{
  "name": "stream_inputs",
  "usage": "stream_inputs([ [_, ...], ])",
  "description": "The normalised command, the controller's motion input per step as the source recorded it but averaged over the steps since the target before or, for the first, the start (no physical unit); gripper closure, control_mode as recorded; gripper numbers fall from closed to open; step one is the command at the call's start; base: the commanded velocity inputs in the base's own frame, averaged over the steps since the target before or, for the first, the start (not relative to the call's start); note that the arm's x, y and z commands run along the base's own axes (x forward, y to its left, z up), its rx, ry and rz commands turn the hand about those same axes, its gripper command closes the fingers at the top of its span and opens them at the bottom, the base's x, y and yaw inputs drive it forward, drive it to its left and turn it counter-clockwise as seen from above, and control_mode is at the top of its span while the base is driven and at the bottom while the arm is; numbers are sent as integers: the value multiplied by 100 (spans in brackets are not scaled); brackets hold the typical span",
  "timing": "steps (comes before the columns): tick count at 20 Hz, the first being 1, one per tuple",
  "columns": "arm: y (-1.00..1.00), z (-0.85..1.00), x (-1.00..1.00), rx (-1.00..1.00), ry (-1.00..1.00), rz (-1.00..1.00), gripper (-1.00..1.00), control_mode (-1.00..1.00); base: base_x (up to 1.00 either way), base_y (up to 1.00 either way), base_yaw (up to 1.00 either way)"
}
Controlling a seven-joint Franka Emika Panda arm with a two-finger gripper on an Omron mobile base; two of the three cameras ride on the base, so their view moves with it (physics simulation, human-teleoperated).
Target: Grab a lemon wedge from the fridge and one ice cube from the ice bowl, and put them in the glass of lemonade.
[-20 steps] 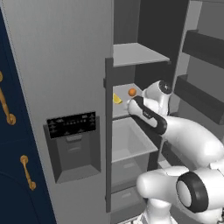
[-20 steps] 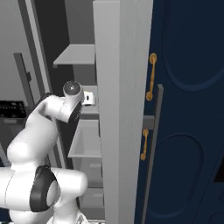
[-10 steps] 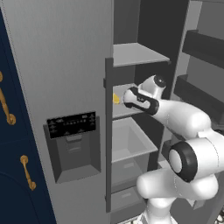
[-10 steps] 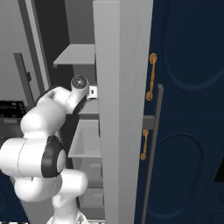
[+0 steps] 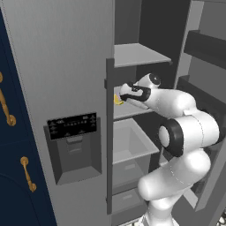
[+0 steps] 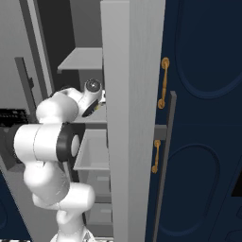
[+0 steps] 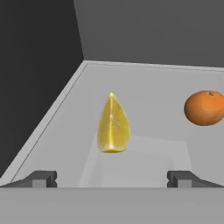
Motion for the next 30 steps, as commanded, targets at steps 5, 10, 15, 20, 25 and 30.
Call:
stream_inputs([
  [5,0,-35,55,0,0,0,-100,-100,0,0,0],
  [10,11,-18,49,0,0,0,-100,-100,0,0,0],
  [15,21,-16,38,0,4,0,-100,-100,0,0,0],
  [20,3,-14,43,0,5,0,-100,-100,0,0,0],
  [25,1,-20,48,0,6,0,-100,-100,0,0,0],
  [30,5,-61,2,-2,15,0,100,-100,0,0,0],
])
